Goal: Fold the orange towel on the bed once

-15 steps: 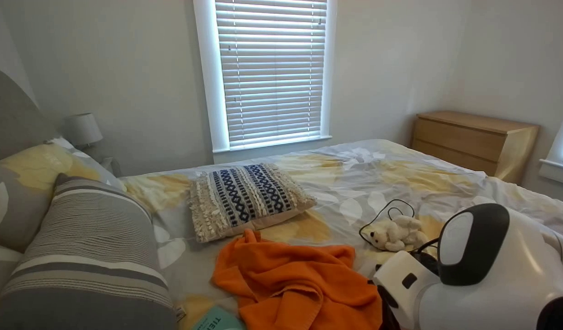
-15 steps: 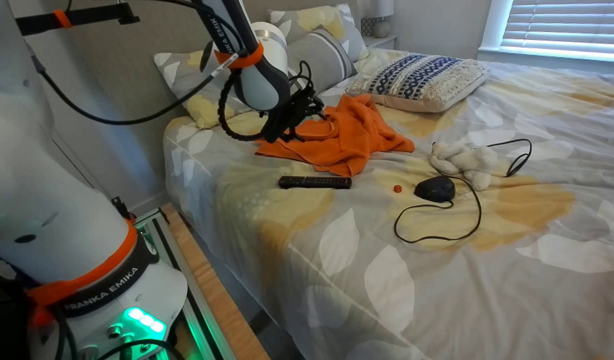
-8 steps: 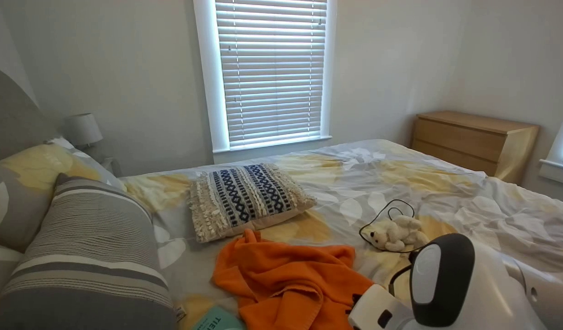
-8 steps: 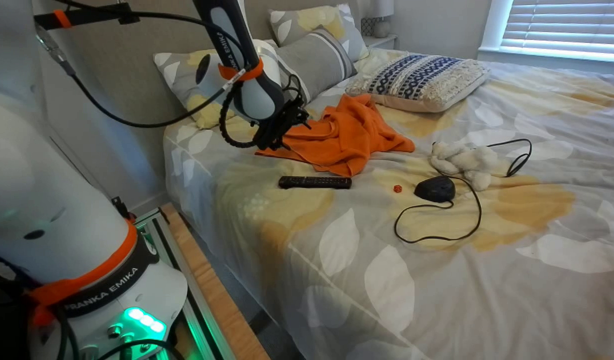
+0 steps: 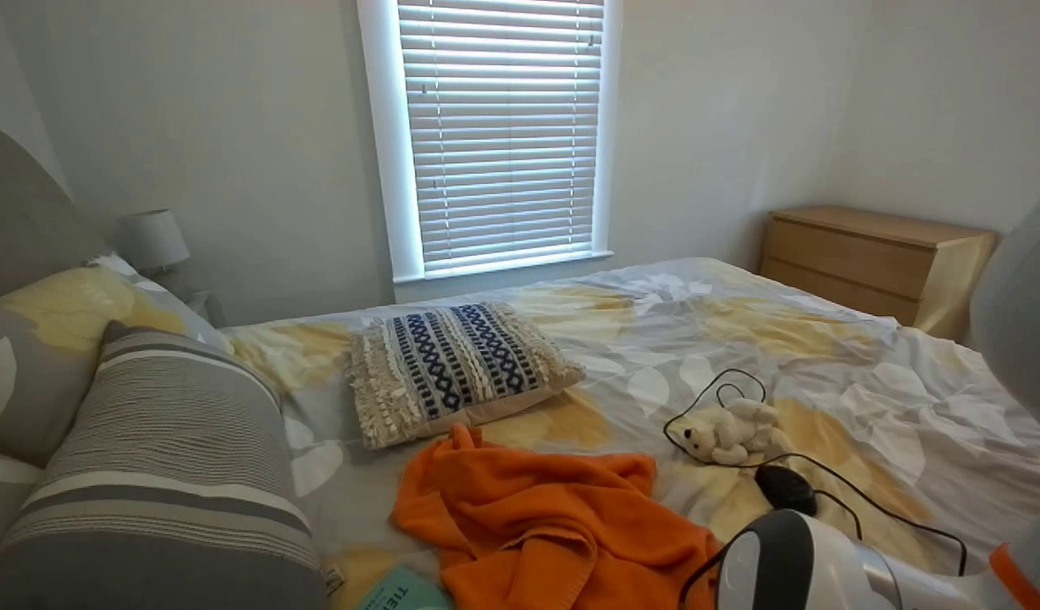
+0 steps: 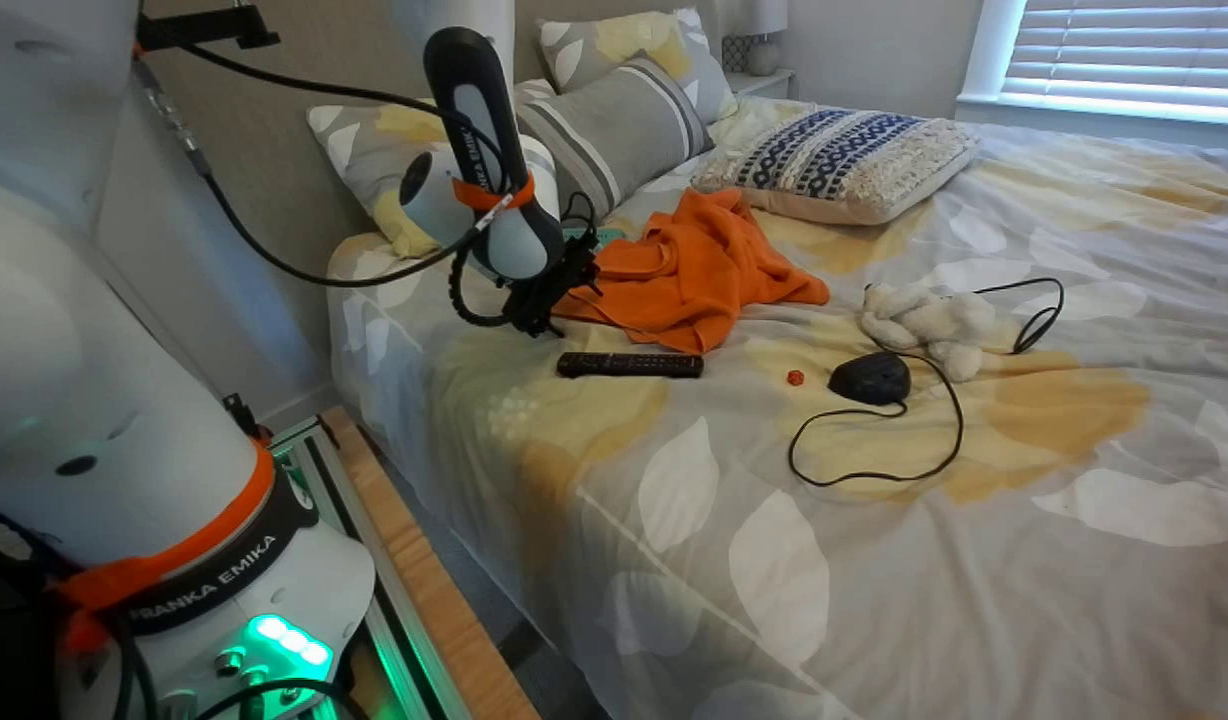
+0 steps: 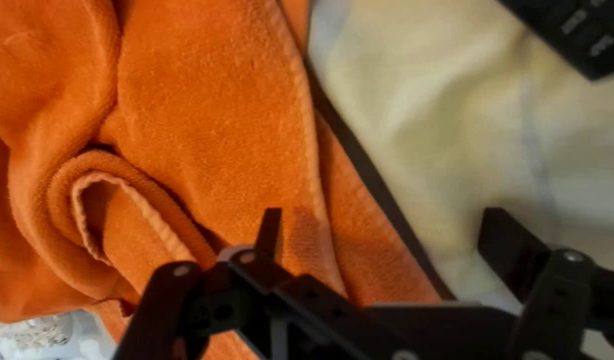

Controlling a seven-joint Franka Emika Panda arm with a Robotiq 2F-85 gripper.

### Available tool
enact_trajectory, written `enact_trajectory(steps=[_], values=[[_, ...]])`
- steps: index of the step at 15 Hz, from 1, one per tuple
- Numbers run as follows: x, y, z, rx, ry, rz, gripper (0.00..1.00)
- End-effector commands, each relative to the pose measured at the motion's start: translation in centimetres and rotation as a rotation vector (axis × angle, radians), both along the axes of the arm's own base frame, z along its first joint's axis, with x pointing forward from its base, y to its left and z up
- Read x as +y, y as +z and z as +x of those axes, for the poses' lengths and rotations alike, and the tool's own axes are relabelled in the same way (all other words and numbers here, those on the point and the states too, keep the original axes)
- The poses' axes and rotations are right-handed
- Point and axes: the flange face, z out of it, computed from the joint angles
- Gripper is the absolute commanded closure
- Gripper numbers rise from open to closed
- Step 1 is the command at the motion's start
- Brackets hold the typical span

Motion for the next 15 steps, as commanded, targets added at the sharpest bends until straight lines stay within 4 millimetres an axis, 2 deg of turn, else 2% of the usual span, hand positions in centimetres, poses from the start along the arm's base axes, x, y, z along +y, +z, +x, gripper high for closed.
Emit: enact_trajectory(steps=[1,5,13,15], values=[[-0.1,-2.3,1.1,-0.031,0.077,-0.093,0.00],[-0.3,-2.3,2.1,-0.075,0.108,-0.143,0.00],[-1.0,-1.0,3.9,-0.171,0.080,-0.160,0.00],[-1.2,-1.0,4.6,-0.203,0.071,-0.171,0.25]])
